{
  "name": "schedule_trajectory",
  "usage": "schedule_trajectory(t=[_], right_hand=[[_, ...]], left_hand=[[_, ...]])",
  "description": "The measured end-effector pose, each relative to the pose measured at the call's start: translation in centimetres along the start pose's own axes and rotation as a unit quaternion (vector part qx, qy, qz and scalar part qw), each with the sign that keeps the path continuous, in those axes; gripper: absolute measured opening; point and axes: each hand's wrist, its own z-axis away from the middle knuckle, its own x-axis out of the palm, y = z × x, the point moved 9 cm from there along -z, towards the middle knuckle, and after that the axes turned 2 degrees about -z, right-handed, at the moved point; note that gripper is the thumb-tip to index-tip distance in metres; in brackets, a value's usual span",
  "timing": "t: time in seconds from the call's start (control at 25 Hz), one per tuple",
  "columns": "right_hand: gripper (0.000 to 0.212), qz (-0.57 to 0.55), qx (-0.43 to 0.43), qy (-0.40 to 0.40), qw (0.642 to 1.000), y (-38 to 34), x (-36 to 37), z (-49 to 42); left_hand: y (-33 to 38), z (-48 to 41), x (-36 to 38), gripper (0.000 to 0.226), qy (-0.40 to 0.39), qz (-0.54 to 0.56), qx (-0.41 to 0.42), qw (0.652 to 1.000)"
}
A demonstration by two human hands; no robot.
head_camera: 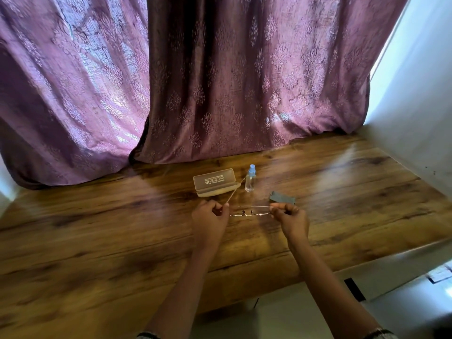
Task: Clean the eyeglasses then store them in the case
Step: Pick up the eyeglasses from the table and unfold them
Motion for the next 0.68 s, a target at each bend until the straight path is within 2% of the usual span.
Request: schedule_trajectory(t=[0.2, 0.44, 0.56, 0.68], right_hand=[[0.019, 0.006, -0.014, -0.018, 1.000, -0.1, 0.6, 0.3], [0.015, -0.002, -0.005, -0.027, 1.000, -0.2, 1.0, 0.5], [0.008, 0.090, -0.047, -0.066, 0.993, -1.4, 1.3, 0.3], [0.009, 0.218, -0.114, -0.105, 0.964, -3.2, 1.9, 0.3]], left_hand=[[-1.1, -0.4, -0.6, 0.015, 0.021, 0.022, -0.078, 0.996], [-1.5, -0.2, -0.7, 0.015, 0.023, 0.053, -0.101, 0.993], [-0.8, -0.3, -0.7, 0.014, 0.019, 0.051, -0.072, 0.996], [-0.8, -0.6, -0.5, 0.014, 0.013, 0.048, -0.057, 0.997]])
